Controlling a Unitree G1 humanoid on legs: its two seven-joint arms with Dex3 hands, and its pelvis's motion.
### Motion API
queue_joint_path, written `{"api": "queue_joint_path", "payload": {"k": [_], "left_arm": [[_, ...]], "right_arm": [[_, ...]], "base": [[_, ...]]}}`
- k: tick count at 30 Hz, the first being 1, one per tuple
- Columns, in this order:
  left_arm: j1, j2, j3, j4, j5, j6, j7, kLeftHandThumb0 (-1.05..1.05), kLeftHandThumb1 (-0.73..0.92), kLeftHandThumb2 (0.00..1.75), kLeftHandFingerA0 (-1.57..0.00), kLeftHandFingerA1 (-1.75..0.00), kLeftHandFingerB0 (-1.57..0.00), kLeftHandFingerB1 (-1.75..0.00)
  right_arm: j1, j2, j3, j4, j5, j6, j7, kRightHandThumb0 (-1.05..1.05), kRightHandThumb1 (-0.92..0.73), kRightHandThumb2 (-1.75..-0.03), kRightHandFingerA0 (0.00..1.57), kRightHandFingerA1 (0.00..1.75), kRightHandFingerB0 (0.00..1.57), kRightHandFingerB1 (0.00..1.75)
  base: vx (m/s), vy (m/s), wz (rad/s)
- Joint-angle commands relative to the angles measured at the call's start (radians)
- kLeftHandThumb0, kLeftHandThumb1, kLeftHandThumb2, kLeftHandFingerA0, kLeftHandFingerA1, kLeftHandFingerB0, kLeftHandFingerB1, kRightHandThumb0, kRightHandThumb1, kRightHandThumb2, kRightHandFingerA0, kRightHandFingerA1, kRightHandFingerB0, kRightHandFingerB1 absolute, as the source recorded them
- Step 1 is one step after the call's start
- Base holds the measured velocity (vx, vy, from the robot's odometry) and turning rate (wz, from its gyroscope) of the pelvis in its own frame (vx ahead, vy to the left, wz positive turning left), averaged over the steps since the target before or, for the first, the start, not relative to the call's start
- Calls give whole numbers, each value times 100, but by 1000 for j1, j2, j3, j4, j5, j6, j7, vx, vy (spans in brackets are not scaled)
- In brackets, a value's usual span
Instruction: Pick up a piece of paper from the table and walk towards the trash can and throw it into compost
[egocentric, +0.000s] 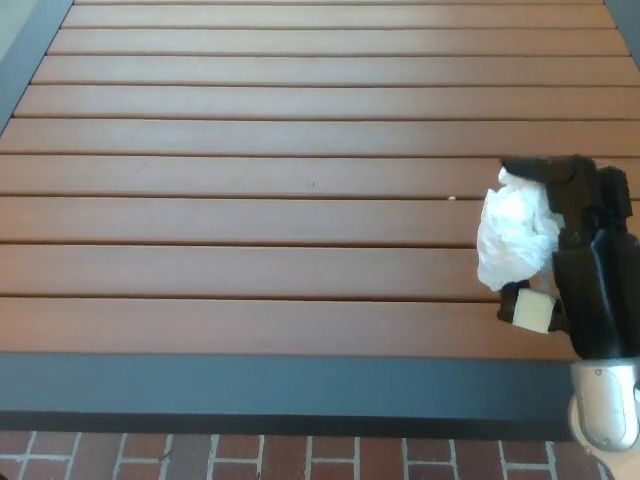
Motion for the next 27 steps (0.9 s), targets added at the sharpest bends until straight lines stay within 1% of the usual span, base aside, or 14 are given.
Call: {"api": "queue_joint_path", "payload": {"k": [1,27], "left_arm": [[1,15,0,7,7,-73,23,-7,75,62,-86,-56,-82,-57],[0,16,-1,9,6,-75,24,-7,75,62,-86,-56,-82,-57]], "right_arm": [[24,34,-54,-24,93,-92,-8,4,-33,-137,110,144,105,129],[27,66,-97,-15,79,-123,30,4,-33,-137,110,144,105,129]], "base": [[0,0,0],[0,0,1]]}}
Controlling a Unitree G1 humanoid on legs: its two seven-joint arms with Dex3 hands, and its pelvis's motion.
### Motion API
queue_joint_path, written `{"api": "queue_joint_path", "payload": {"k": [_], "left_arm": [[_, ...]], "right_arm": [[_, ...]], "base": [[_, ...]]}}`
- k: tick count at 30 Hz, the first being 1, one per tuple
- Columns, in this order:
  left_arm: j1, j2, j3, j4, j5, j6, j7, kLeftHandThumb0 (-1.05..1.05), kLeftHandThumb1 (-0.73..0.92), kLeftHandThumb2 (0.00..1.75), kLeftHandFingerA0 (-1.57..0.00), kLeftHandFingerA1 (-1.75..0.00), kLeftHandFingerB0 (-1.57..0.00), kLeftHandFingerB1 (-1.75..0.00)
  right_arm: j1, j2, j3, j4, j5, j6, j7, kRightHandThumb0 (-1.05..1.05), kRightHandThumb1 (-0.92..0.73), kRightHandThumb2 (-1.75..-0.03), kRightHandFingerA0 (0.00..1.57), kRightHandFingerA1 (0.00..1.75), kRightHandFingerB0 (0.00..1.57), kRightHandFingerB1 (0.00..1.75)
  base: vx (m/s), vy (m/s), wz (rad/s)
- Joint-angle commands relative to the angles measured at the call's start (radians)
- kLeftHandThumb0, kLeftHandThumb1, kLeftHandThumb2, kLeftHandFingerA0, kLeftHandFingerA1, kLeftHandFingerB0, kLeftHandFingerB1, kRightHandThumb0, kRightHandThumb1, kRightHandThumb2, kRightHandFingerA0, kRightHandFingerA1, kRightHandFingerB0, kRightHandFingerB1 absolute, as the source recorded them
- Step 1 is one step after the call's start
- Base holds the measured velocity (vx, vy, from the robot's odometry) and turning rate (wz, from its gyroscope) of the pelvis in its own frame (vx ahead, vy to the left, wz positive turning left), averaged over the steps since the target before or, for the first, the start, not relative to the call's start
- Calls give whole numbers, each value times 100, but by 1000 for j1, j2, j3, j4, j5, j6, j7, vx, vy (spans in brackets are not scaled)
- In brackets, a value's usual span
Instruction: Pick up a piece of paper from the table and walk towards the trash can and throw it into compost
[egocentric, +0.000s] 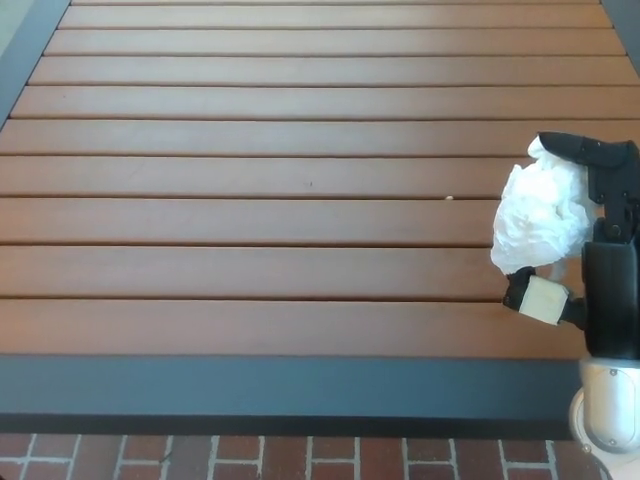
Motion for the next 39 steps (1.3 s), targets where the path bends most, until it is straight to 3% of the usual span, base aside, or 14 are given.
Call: {"api": "queue_joint_path", "payload": {"k": [1,4,5,7,11,12,13,14,19,20,23,26,27,39], "left_arm": [[3,15,1,4,2,-75,12,-7,75,62,-86,-56,-82,-57],[2,15,1,8,2,-78,13,-7,75,62,-86,-56,-82,-57],[-24,19,31,-30,-25,-79,22,-2,73,67,-94,-61,-87,-63],[-70,26,78,-109,-69,-81,32,0,72,77,-95,-65,-90,-65],[-79,19,87,-152,-86,-102,11,5,69,82,-94,-65,-88,-65],[-75,12,86,-174,-92,-101,1,1,65,68,-93,-66,-87,-67],[-72,7,86,-190,-94,-98,-6,1,65,68,-93,-66,-87,-67],[-67,1,83,-208,-91,-92,-7,6,66,78,-90,-65,-84,-68],[-66,-4,85,-214,-80,-91,-12,7,67,82,-91,-67,-85,-69],[-65,-2,85,-207,-75,-91,-9,5,73,74,-90,-66,-83,-68],[-57,0,86,-206,-64,-87,-5,7,68,82,-92,-68,-85,-67],[-45,1,86,-230,-53,-63,0,1,72,73,-93,-68,-82,-67],[-42,0,86,-234,-51,-58,2,3,70,74,-94,-69,-85,-69],[-48,-4,90,-216,-41,-59,-11,3,68,77,-91,-68,-84,-68]], "right_arm": [[8,0,-16,0,10,-20,8,4,-33,-137,110,144,105,129],[8,2,-18,0,9,-21,9,4,-33,-137,110,144,105,129],[185,-80,289,-405,279,66,104,-26,-62,-99,105,153,100,137],[447,-200,744,-1017,685,204,246,-24,-66,-96,104,153,96,143],[445,-195,738,-1034,686,214,249,-22,-60,-105,103,153,96,143],[442,-194,743,-1040,689,214,251,-20,-56,-114,105,150,98,140],[443,-192,747,-1047,692,217,254,-20,-56,-114,105,150,98,140],[445,-191,749,-1051,688,215,259,-22,-57,-111,106,151,98,141],[459,-193,758,-1072,676,221,279,-24,-59,-105,105,149,97,140],[468,-200,763,-1068,645,205,290,-30,-72,-90,95,153,86,144],[488,-212,784,-1070,598,190,311,-36,-79,-80,94,157,84,147],[509,-203,827,-1085,560,203,313,-34,-79,-81,93,163,81,153],[513,-188,847,-1087,530,213,313,-32,-71,-86,101,165,85,159],[524,-184,868,-1141,559,294,362,-35,-76,-92,104,162,91,148]], "base": [[0,0,8],[0,0,32],[0,0,0],[0,0,0],[-64,120,-16],[-92,205,-17],[-96,229,-38],[-91,266,-41],[-120,227,-2],[-143,193,-13],[-156,77,-13],[-162,23,-4],[-151,-15,-2],[-269,-132,5]]}}
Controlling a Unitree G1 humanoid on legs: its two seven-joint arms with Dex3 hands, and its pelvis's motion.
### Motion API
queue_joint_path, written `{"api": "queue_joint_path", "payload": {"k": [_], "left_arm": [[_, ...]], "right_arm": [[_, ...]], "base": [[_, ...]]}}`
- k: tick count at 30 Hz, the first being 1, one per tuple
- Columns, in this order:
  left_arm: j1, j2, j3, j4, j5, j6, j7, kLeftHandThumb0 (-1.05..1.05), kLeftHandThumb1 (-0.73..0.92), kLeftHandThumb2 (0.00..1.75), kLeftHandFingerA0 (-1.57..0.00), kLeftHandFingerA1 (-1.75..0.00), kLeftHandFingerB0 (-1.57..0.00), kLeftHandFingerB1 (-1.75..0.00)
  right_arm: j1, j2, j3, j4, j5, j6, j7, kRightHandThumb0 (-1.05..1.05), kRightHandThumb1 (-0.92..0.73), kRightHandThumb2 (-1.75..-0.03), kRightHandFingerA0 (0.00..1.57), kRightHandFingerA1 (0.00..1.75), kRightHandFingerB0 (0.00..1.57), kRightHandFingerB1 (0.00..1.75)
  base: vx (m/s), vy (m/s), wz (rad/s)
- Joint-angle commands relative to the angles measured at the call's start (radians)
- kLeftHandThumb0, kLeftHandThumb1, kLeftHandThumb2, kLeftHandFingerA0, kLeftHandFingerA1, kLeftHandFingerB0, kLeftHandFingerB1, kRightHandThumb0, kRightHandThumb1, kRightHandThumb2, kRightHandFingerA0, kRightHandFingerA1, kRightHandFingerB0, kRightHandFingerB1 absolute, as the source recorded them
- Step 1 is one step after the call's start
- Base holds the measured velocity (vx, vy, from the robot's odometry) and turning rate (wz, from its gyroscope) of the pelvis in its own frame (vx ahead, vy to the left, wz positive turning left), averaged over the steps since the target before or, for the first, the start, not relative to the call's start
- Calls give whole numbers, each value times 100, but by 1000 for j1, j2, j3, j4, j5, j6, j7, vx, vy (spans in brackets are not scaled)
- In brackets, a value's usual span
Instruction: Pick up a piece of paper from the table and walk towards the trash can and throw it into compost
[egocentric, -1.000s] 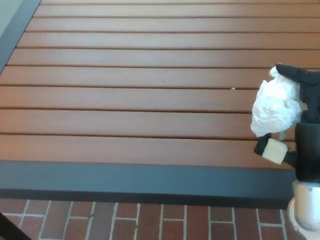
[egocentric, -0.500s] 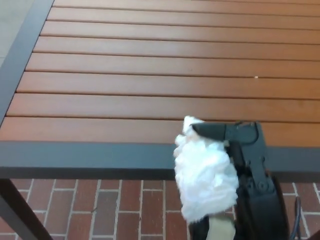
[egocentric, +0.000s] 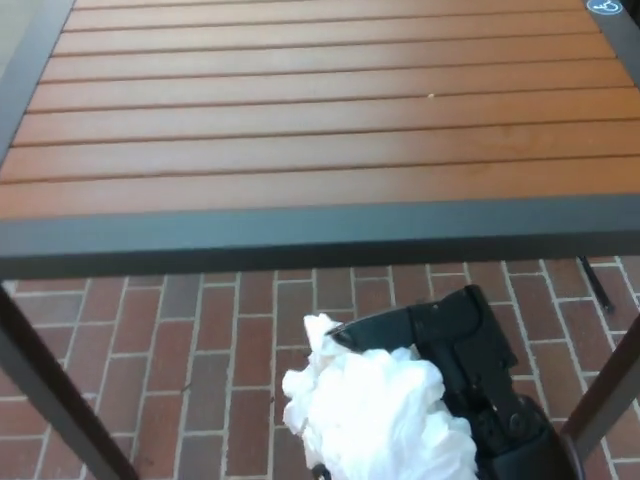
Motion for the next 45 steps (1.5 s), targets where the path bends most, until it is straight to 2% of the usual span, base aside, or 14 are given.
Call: {"api": "queue_joint_path", "payload": {"k": [1,4,10,11,16,26,28,37,38,39,40,42,43,45], "left_arm": [[5,16,22,21,-25,-38,-9,3,69,75,-93,-69,-86,-69],[7,15,22,22,-23,-36,-10,5,69,77,-93,-69,-87,-69],[5,13,19,17,-18,-30,-12,2,69,74,-88,-65,-85,-68],[6,18,9,4,-4,-10,-3,-3,73,68,-86,-61,-81,-62],[-1,14,18,16,-17,-25,-4,1,70,74,-90,-64,-85,-67],[-18,12,16,44,-21,-45,-11,-1,69,72,-92,-66,-88,-69],[-28,11,18,60,-26,-45,-12,0,71,71,-92,-65,-86,-68],[-24,-3,29,40,-47,-58,-21,4,68,75,-93,-69,-86,-71],[-28,-2,28,45,-47,-62,-22,2,70,76,-90,-63,-84,-65],[-32,0,26,48,-44,-58,-20,2,70,76,-90,-63,-84,-65],[-36,1,27,50,-46,-56,-24,4,69,76,-90,-66,-84,-69],[-36,0,30,50,-53,-58,-32,4,69,76,-90,-66,-84,-69],[-38,4,27,61,-50,-65,-33,3,66,77,-92,-65,-87,-66],[-42,6,25,69,-46,-67,-31,3,67,76,-92,-65,-87,-65]], "right_arm": [[109,9,172,-202,122,27,89,-29,-71,-91,102,162,89,151],[115,12,170,-205,152,34,100,-28,-66,-102,102,160,92,148],[131,21,152,-213,158,53,116,-27,-67,-98,102,160,90,150],[130,27,148,-209,181,57,126,-28,-68,-96,103,160,92,150],[127,36,130,-201,185,72,141,-27,-69,-97,101,164,91,151],[118,56,99,-175,193,72,180,-32,-74,-86,96,166,88,155],[114,69,97,-171,195,76,181,-23,-60,-110,99,165,92,154],[110,79,81,-169,245,97,207,-25,-63,-103,98,164,91,153],[109,80,71,-165,250,99,210,-20,-57,-116,96,164,92,154],[109,81,66,-163,256,100,210,-20,-57,-116,96,164,92,154],[108,83,54,-160,261,106,212,-21,-64,-106,96,164,91,154],[106,82,45,-161,260,112,213,-21,-64,-106,96,164,91,154],[98,75,11,-174,265,153,206,-25,-68,-96,99,161,92,152],[89,73,-10,-179,292,171,212,-22,-65,-102,96,161,91,150]], "base": [[-305,71,32],[-273,133,46],[-197,211,58],[-183,134,56],[-80,59,56],[-57,-92,73],[52,-82,68],[-95,54,91],[-51,124,103],[-89,156,66],[-82,98,92],[-4,92,69],[3,60,64],[28,22,56]]}}
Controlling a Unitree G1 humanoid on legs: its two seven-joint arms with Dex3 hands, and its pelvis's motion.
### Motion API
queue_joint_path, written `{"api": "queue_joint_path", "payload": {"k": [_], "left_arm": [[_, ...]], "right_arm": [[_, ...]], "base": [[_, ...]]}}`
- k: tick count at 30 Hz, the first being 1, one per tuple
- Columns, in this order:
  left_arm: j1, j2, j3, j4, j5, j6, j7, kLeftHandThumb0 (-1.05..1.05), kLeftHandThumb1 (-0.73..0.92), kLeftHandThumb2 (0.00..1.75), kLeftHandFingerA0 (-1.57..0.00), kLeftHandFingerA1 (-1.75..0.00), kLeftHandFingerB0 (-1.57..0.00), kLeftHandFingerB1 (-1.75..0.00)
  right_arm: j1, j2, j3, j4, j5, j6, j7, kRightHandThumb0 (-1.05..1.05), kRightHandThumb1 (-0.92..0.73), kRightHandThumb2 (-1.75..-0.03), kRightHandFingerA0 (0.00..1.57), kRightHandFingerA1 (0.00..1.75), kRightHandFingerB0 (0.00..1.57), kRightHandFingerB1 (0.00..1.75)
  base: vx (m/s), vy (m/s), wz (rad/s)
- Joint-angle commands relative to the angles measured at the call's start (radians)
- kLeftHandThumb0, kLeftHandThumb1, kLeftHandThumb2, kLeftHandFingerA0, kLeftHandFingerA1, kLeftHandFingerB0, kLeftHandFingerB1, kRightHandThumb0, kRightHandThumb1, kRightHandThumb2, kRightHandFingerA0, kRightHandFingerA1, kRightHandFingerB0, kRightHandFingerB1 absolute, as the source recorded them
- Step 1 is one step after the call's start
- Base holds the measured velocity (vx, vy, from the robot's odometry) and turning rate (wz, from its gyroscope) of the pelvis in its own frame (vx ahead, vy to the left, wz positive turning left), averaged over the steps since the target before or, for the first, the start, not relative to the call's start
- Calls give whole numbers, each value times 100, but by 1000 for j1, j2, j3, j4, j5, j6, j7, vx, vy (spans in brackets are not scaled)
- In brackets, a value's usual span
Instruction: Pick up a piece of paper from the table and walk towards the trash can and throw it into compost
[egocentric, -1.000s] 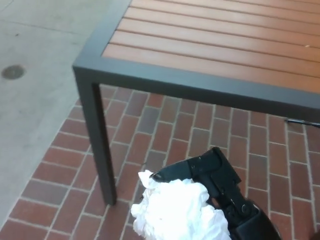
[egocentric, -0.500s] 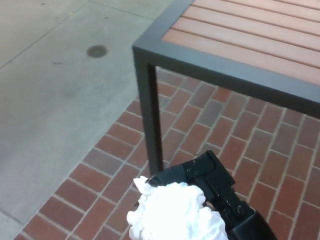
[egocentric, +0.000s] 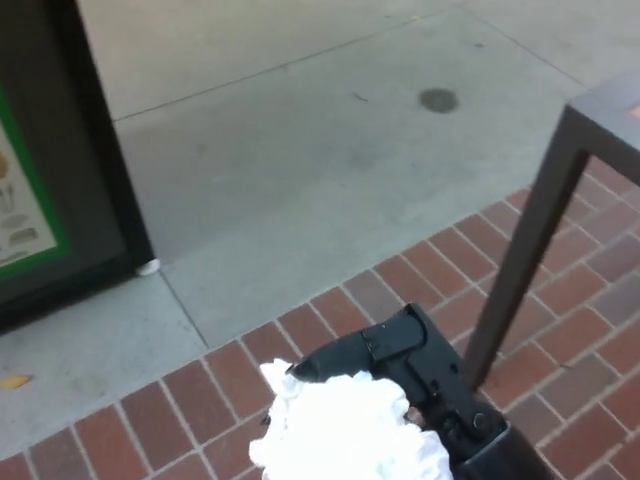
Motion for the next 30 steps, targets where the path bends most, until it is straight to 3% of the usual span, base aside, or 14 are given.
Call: {"api": "queue_joint_path", "payload": {"k": [1,3,5,13,18,30], "left_arm": [[-12,9,-1,9,-9,-63,-14,4,68,76,-93,-68,-87,-69],[-7,8,-3,-4,-6,-60,-12,4,68,76,-93,-68,-87,-69],[-3,9,-8,-5,-1,-63,-9,3,69,75,-93,-68,-87,-68],[9,2,-19,-25,5,-60,1,3,64,80,-96,-70,-93,-65],[24,2,-27,-45,16,-53,12,3,69,74,-95,-72,-89,-68],[37,8,-38,-29,21,-64,14,7,63,92,-95,-66,-91,-67]], "right_arm": [[31,65,3,-99,61,32,18,-26,-66,-96,95,158,90,145],[23,75,-10,-91,64,30,27,-26,-66,-96,95,158,90,145],[22,89,-13,-90,75,39,33,-20,-59,-108,98,158,96,143],[13,114,-15,-78,82,53,47,-24,-55,-114,99,158,95,142],[9,116,-26,-76,54,65,48,-20,-57,-112,99,157,97,144],[11,138,-47,-55,50,96,55,-15,-49,-131,105,155,100,137]], "base": [[33,-7,54],[46,-72,57],[54,-127,59],[116,-115,38],[104,120,26],[168,195,35]]}}
